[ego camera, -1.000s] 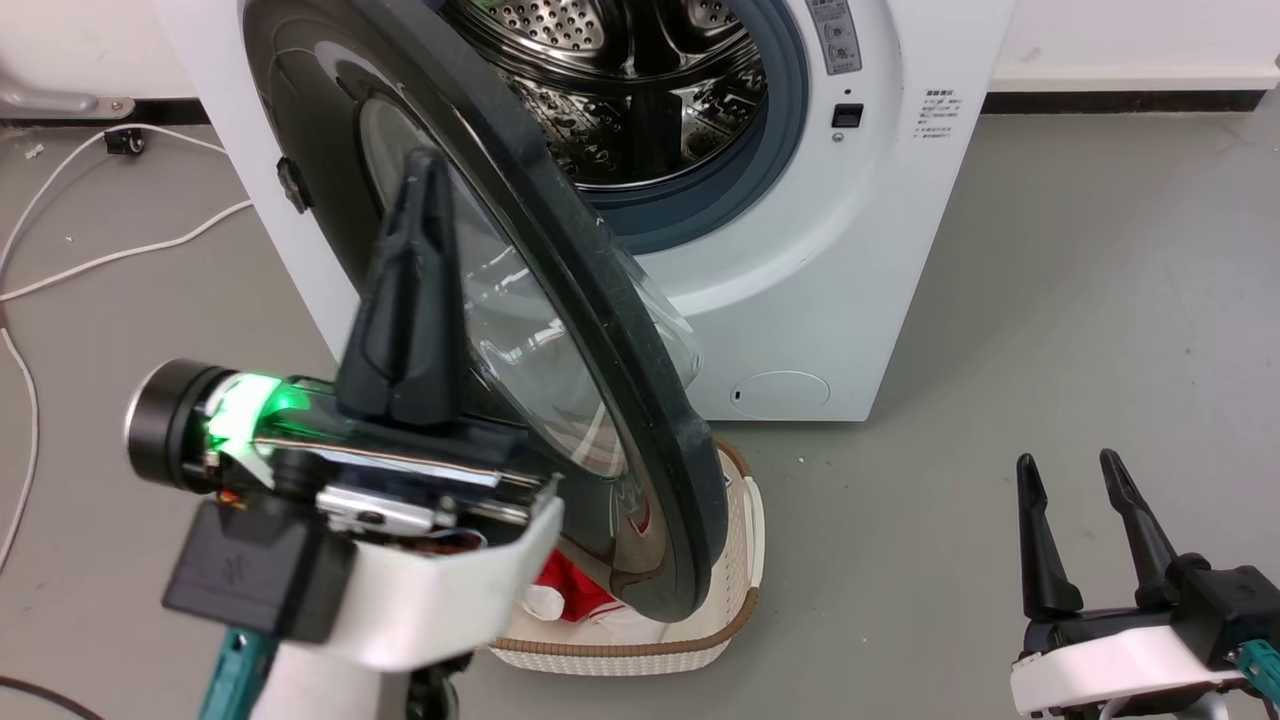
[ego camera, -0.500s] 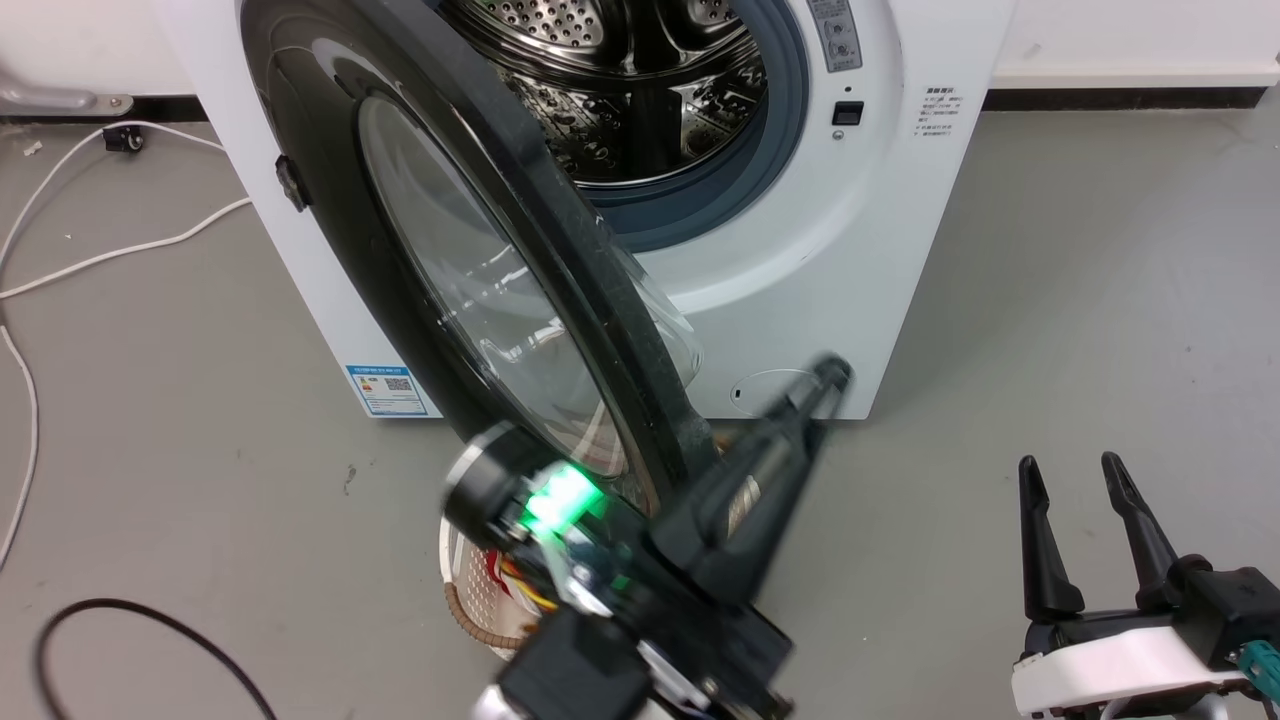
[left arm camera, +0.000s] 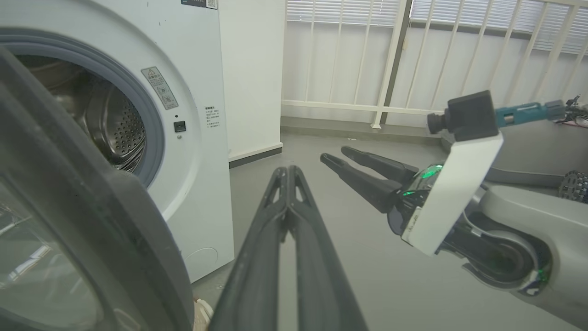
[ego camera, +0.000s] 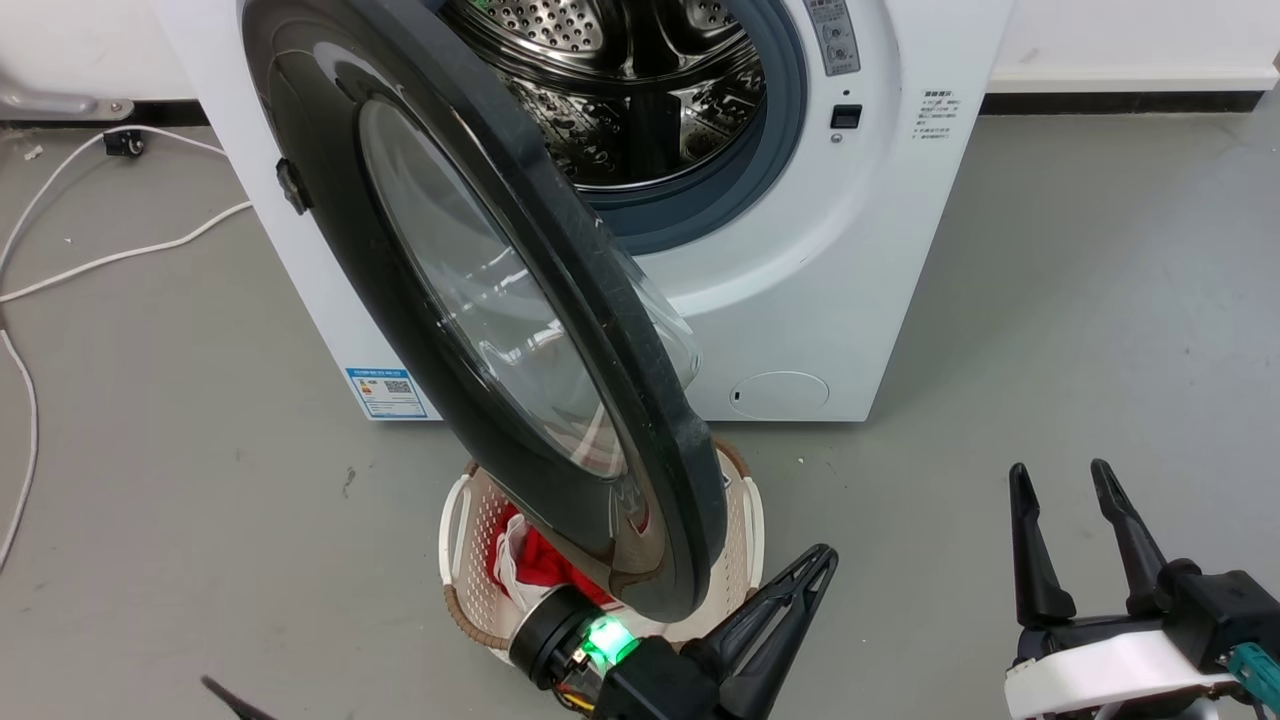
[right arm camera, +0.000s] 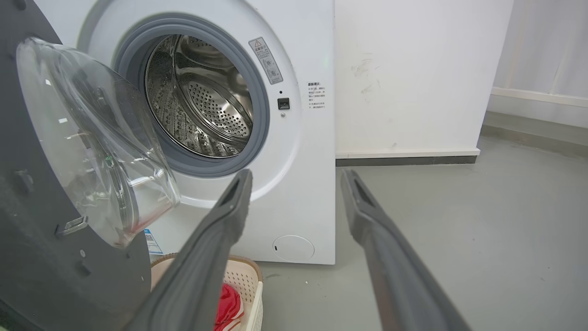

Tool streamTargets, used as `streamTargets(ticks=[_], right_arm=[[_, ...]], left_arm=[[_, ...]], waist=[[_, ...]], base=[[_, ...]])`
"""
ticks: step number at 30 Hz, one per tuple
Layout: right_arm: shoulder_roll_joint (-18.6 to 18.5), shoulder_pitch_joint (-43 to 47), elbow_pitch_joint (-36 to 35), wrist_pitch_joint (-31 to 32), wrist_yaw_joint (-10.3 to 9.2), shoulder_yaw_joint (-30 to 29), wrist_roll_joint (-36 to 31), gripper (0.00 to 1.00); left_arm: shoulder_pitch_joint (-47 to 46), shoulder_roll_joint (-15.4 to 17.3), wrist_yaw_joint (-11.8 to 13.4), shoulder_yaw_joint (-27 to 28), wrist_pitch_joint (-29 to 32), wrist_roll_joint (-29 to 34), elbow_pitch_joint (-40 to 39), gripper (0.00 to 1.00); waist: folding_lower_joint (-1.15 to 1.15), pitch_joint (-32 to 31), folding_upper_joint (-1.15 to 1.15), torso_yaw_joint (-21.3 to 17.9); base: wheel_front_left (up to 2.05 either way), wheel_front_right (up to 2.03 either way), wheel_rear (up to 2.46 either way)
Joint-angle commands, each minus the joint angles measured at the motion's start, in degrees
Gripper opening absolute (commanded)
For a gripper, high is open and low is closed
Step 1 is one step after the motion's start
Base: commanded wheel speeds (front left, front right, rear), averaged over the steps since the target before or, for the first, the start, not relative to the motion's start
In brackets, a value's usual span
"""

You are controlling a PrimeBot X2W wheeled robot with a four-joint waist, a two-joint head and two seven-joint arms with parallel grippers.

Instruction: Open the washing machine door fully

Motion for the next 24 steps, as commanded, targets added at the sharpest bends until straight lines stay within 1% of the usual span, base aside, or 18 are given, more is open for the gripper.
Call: streamTargets(ticks=[1, 12, 19, 24], right_arm=[[0.2, 0.2, 0.0, 0.0, -0.04, 0.0, 0.0, 1.0], [0.2, -1.4, 0.2, 0.2, -0.04, 0.3, -0.4, 1.0], [0.2, -1.9, 0.7, 0.2, -0.04, 0.5, 0.2, 1.0], [0.2, -2.2, 1.0, 0.2, -0.04, 0.6, 0.5, 1.0]], left_arm=[[0.3, 0.2, 0.2, 0.2, -0.2, -0.2, 0.3, 0.0], [-6.6, -1.7, 2.8, 1.2, -4.6, -2.3, 9.7, 0.0], [-10.8, -2.1, 4.6, 0.4, -6.4, -4.5, 14.7, 0.0], [-12.7, -2.2, 6.4, 0.5, -7.5, -6.3, 17.6, 0.0]], waist=[[0.0, 0.1, 0.0, 0.0], [0.0, 1.5, 0.0, -0.6], [0.0, 2.1, 0.0, -1.0], [0.0, 2.5, 0.0, -1.2]], base=[[0.0, 0.0, 0.0], [0.0, 0.0, 0.0], [0.0, 0.0, 0.0], [0.0, 0.0, 0.0]])
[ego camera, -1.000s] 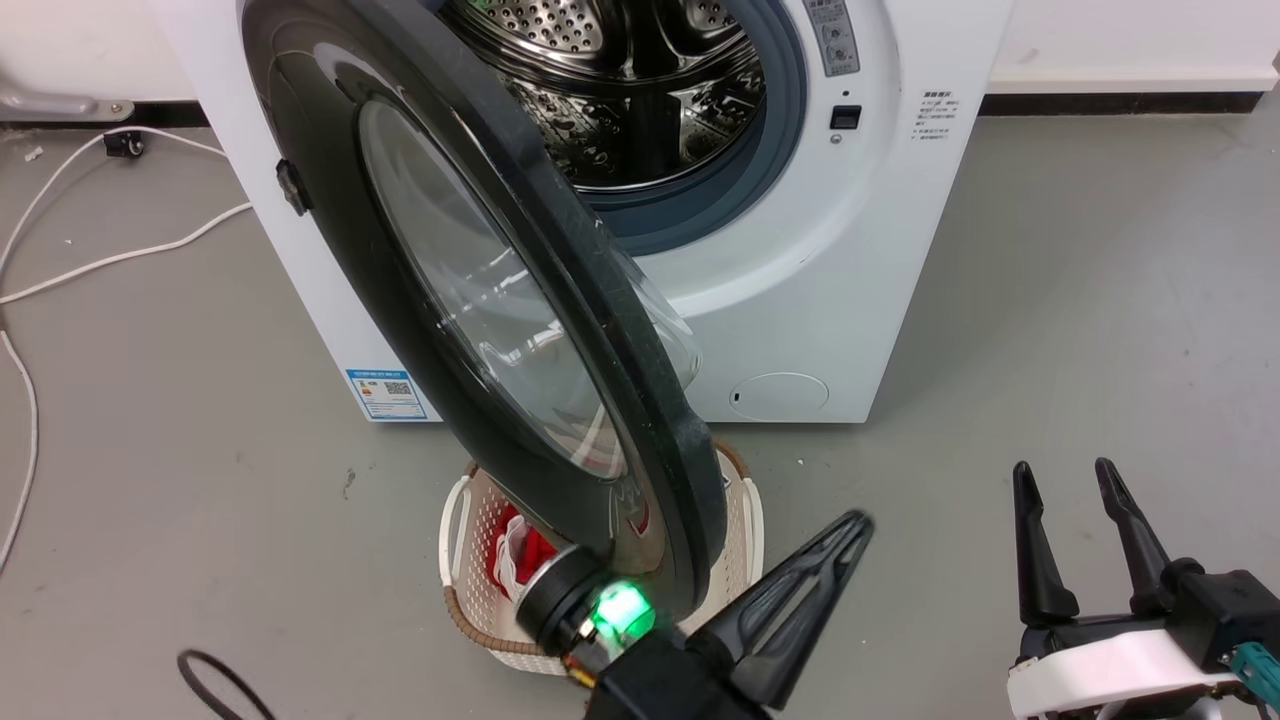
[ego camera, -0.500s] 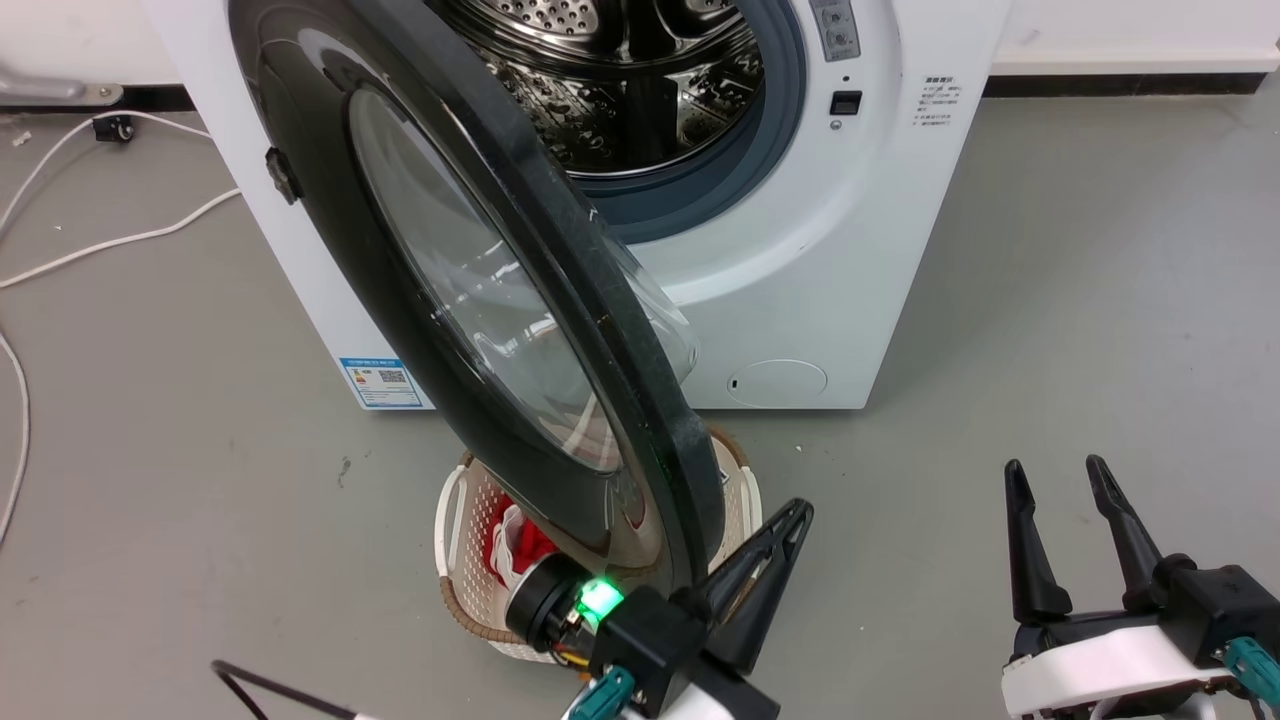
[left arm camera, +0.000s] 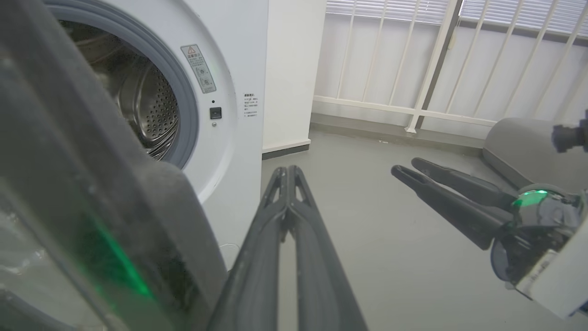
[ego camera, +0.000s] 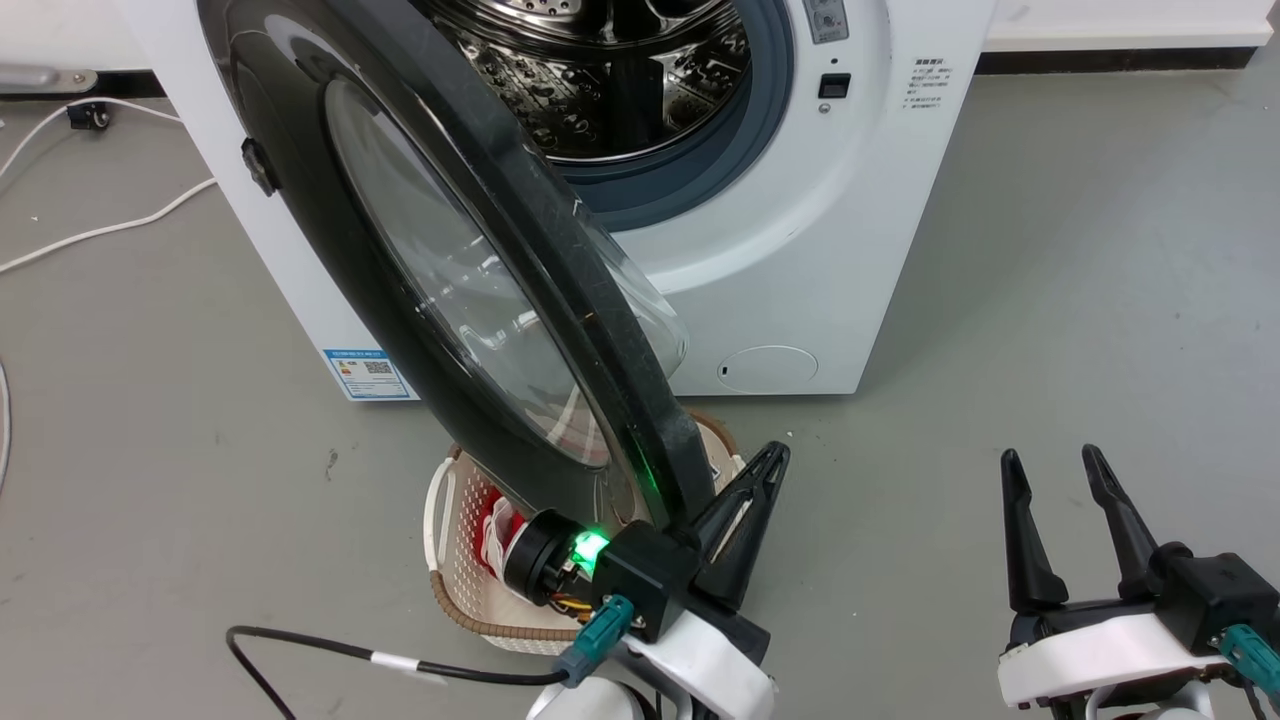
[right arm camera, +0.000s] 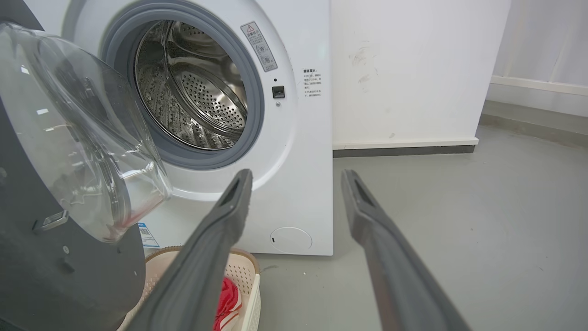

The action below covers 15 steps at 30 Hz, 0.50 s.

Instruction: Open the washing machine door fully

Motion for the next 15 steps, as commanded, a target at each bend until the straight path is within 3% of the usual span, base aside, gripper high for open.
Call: streamTargets(ticks=[1, 9, 15], right_arm=[[0.2, -0.6, 0.3, -0.1, -0.04, 0.1, 0.3, 1.0], [0.2, -1.0, 0.5, 0.1, -0.04, -0.1, -0.1, 1.0], [0.2, -0.9, 1.0, 0.3, -0.04, 0.8, 0.4, 1.0]], left_arm=[[-0.9, -0.1, 0.9, 0.3, -0.5, -0.6, 0.9, 0.0], [0.3, 0.3, 3.4, 2.1, -1.2, -1.9, 3.0, 0.0], [3.2, 2.7, 5.9, 3.8, -1.2, -2.3, 2.2, 0.0]], waist=[[0.0, 0.1, 0.0, -0.1], [0.0, -0.1, 0.0, 0.2], [0.0, -1.1, 0.0, -0.3]], base=[[0.0, 0.0, 0.0], [0.0, 0.0, 0.0], [0.0, 0.0, 0.0]])
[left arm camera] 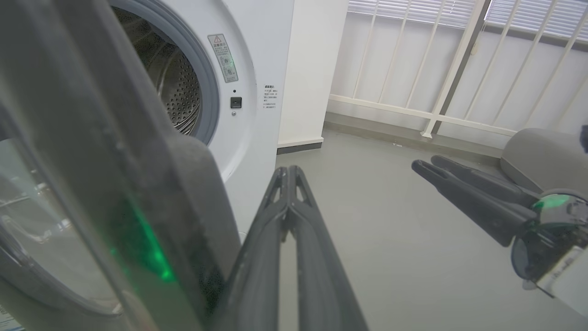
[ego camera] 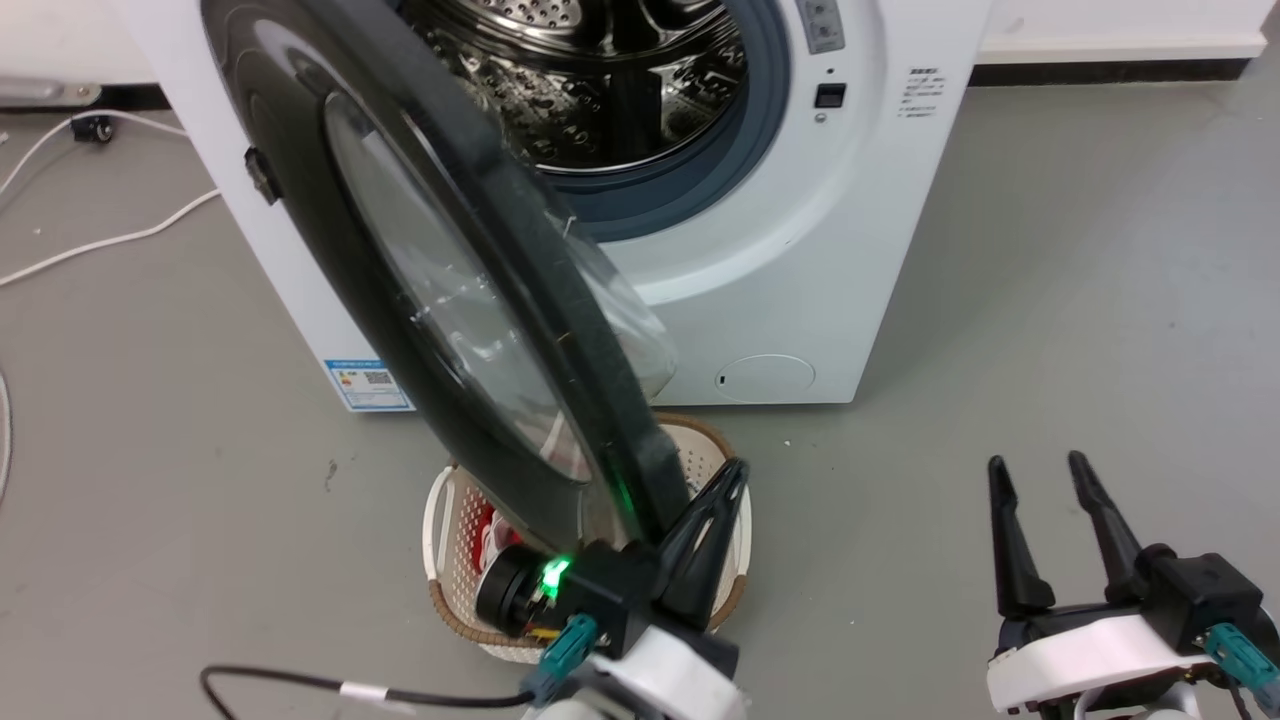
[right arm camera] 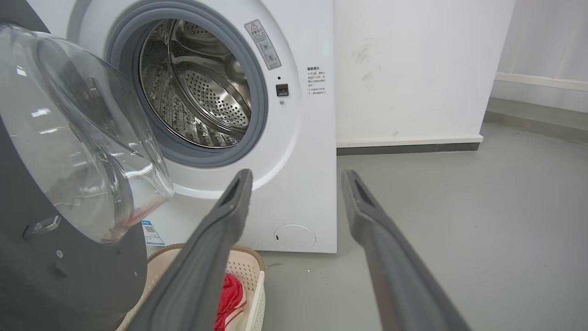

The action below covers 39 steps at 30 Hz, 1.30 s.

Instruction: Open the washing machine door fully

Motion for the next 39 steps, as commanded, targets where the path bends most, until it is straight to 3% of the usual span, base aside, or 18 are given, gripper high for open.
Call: streamTargets(ticks=[1, 9, 14, 23, 33, 39], right_arm=[[0.2, -0.8, 0.2, 0.1, -0.04, 0.7, 0.2, 1.0], [0.2, -0.2, 0.6, 0.0, -0.04, 0.9, 0.6, 1.0], [0.2, 0.1, 0.1, 0.0, -0.04, 0.5, 0.7, 1.0], [0.2, 0.0, -1.0, 0.2, -0.04, -0.3, 0.0, 1.0], [0.2, -0.1, -2.8, 1.5, -0.04, -0.9, -1.6, 1.0], [0.1, -0.1, -4.0, 2.7, -0.04, -0.5, -2.1, 1.0]], left_arm=[[2.4, 2.5, 2.0, 2.3, 0.3, -0.5, 0.0, 0.0], [9.6, 5.9, 6.9, 4.3, 0.5, 0.2, -7.1, 0.0], [13.3, 7.3, 9.5, 4.6, 0.0, 1.3, -13.0, 0.0], [18.2, 8.1, 12.1, 3.9, -1.3, 3.3, -20.3, 0.0], [19.7, 7.5, 13.3, 5.5, -2.0, 2.0, -20.3, 0.0], [21.0, 6.7, 14.0, 9.7, -2.6, -1.0, -20.0, 0.0]], waist=[[0.0, -0.5, 0.0, -0.8], [0.0, -1.1, 0.0, -1.1], [0.0, -0.6, 0.0, 0.9], [0.0, 0.8, 0.0, 7.5], [0.0, 2.1, 0.0, 16.0], [0.0, 2.4, 0.0, 19.8]], base=[[0.0, 0.0, 0.0], [0.0, 0.0, 0.0], [0.0, 0.0, 0.0], [0.0, 0.0, 0.0], [0.0, 0.0, 0.0], [0.0, 0.0, 0.0]])
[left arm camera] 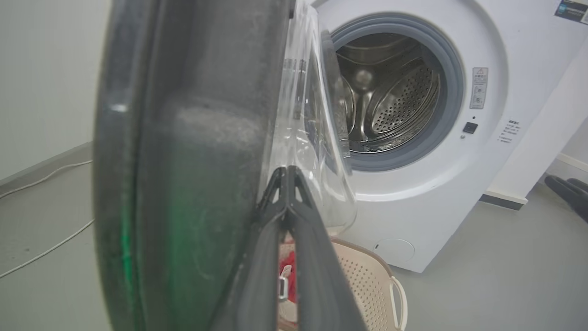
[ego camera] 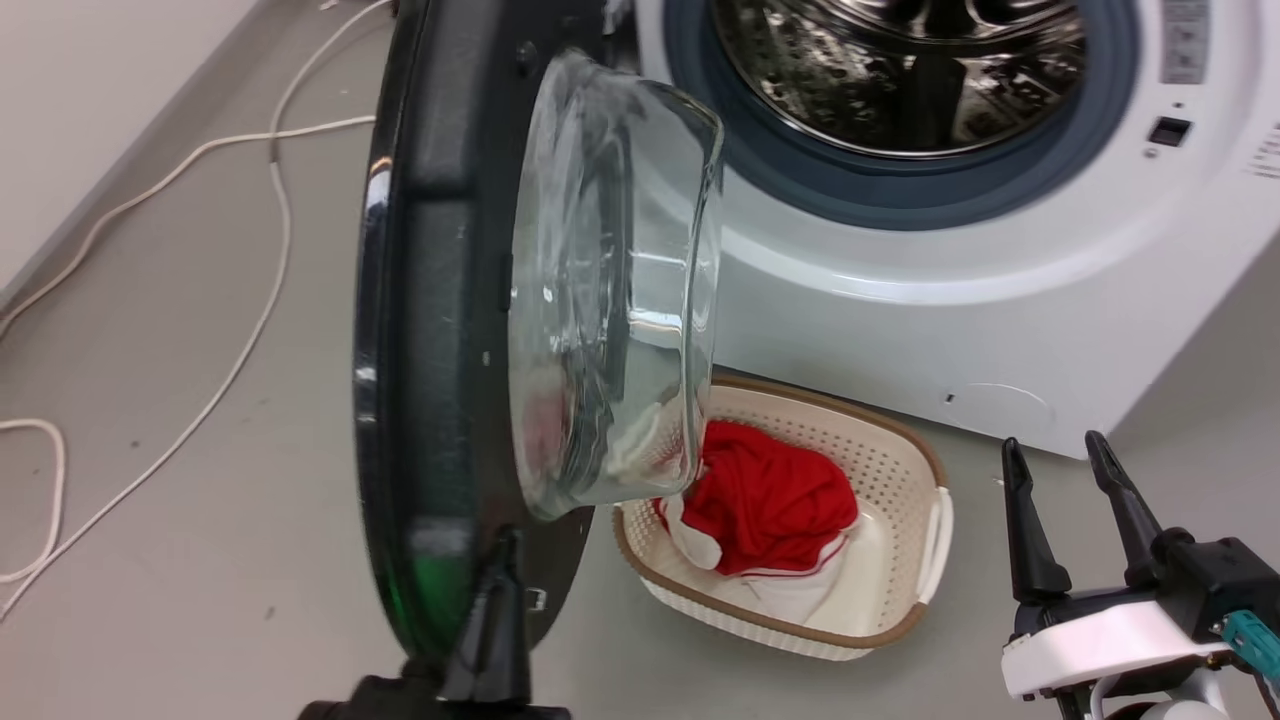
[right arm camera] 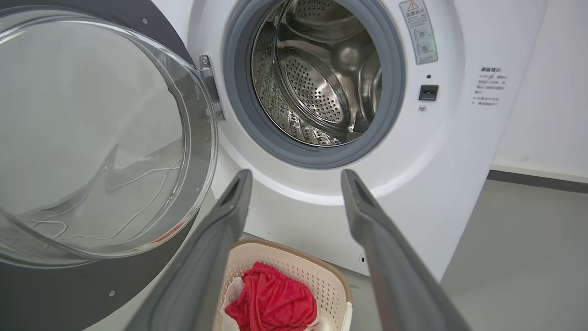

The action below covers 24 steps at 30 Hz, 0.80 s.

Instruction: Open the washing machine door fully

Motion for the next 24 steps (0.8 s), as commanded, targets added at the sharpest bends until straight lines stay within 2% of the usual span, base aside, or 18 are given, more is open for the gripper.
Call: streamTargets(ticks=[1, 6, 15, 24], right_arm=[[0.1, -0.2, -0.5, 0.3, -0.04, -0.1, -0.3, 1.0], [0.1, -0.5, -1.6, 1.3, -0.04, -0.1, -0.8, 1.0], [0.1, -1.4, -2.3, 2.7, -0.04, 1.0, -1.1, 1.0], [0.0, -2.6, -3.2, 3.3, -0.04, 0.3, -1.7, 1.0]], left_arm=[[0.7, 0.0, 0.4, 1.7, -0.2, -0.6, 0.3, 0.0], [-0.7, -0.9, -1.0, 7.1, -0.4, -2.6, 0.6, 0.0], [-4.0, -1.7, -6.4, 19.2, -0.5, -3.1, 5.1, 0.0], [-9.3, 0.6, -11.9, 29.1, -0.4, -3.4, 11.0, 0.0]], waist=[[0.0, 0.4, 0.0, 1.7], [0.0, 1.5, 0.0, 3.1], [0.0, 3.7, 0.0, 2.2], [0.0, 5.6, 0.0, 1.4]], base=[[0.0, 0.0, 0.0], [0.0, 0.0, 0.0], [0.0, 0.0, 0.0], [0.0, 0.0, 0.0]])
